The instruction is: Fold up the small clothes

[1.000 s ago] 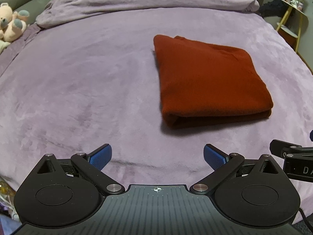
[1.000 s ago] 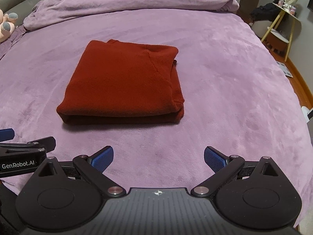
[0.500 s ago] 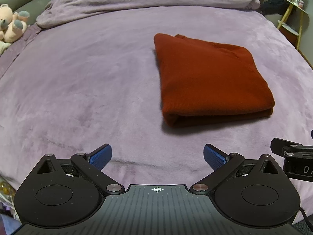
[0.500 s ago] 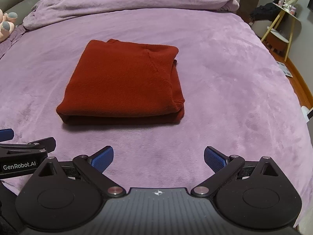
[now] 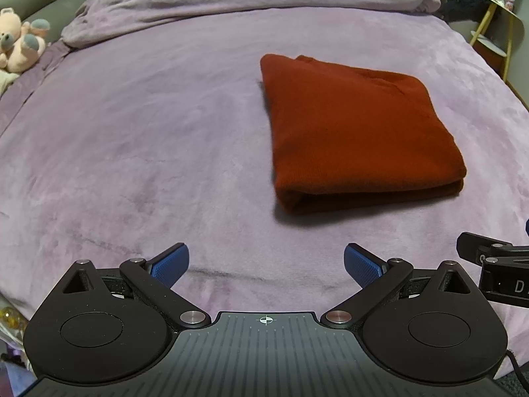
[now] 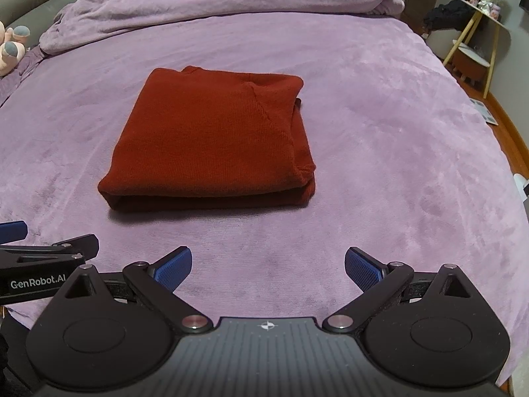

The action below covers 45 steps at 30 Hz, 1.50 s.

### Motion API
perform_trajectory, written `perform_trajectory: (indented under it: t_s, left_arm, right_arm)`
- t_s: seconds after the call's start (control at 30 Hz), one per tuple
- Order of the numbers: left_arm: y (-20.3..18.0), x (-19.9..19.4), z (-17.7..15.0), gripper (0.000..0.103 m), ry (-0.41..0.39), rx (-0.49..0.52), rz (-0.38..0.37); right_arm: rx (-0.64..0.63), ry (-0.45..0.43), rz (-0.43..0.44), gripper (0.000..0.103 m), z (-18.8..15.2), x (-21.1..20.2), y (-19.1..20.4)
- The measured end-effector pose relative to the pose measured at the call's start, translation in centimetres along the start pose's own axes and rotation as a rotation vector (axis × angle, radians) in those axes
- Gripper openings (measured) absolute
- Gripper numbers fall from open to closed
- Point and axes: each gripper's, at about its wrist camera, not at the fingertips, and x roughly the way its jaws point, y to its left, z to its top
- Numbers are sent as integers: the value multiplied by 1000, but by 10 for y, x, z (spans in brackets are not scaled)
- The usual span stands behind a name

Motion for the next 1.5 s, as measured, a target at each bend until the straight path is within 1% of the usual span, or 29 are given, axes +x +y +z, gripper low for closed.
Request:
perform_trajectory:
  t_s: [0.33,0.77,1.5]
  left_arm:
    - [-2,1,0,102,6,8,0]
    - [-1,3,0,103,24,-10,-17]
    - [-2,0,-1,103,26,-5,-18]
  right_arm:
    - [6,-5,-3,99,0,0,-1]
    - [4,-6,-7,99,-1,-1,-1]
    - [4,5,-15,99,-1,-2,0]
